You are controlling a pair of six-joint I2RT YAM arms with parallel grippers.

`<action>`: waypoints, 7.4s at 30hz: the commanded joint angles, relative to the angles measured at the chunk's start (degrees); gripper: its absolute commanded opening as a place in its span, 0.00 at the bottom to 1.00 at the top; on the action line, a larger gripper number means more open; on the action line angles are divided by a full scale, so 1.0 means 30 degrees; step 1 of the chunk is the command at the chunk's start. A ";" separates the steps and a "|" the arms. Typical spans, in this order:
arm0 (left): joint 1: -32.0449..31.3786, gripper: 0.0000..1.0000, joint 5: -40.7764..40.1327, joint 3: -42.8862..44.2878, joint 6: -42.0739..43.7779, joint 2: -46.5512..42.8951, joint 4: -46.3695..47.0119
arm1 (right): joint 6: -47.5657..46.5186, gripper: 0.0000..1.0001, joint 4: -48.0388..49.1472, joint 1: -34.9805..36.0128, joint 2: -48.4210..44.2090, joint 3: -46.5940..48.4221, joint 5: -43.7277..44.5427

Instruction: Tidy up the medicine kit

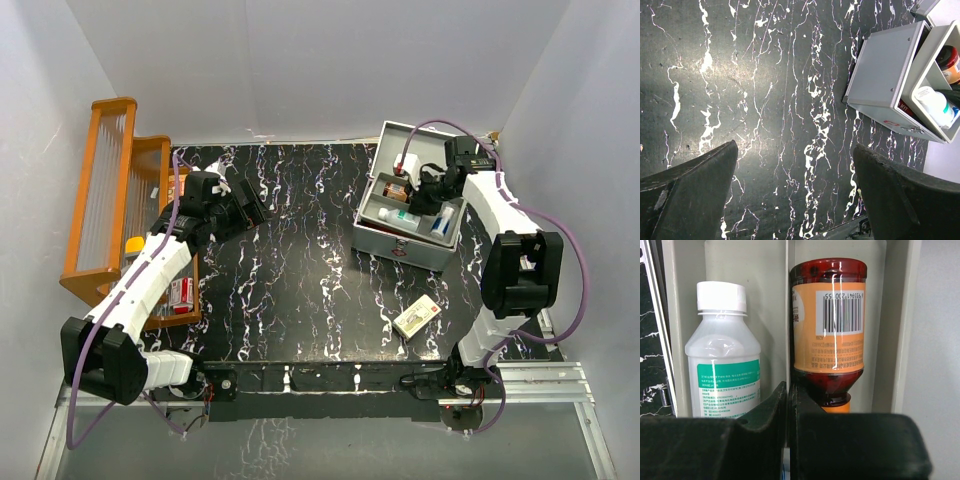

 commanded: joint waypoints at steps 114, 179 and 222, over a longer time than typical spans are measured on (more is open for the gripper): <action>0.0042 0.99 0.0098 -0.1178 0.0930 -0.1162 -0.0483 | 1.4484 0.37 1.1319 0.6369 -0.3013 -0.4697 0.6171; 0.0033 0.99 0.1352 -0.3170 0.1981 -0.3710 0.1400 | 3.0946 0.72 1.7580 -0.5907 -0.0609 -0.3980 -0.0740; 0.0030 0.98 0.5269 -0.1332 0.0928 0.0137 0.2616 | 2.6742 0.75 1.3111 -0.1674 -1.0651 -0.7827 -0.0608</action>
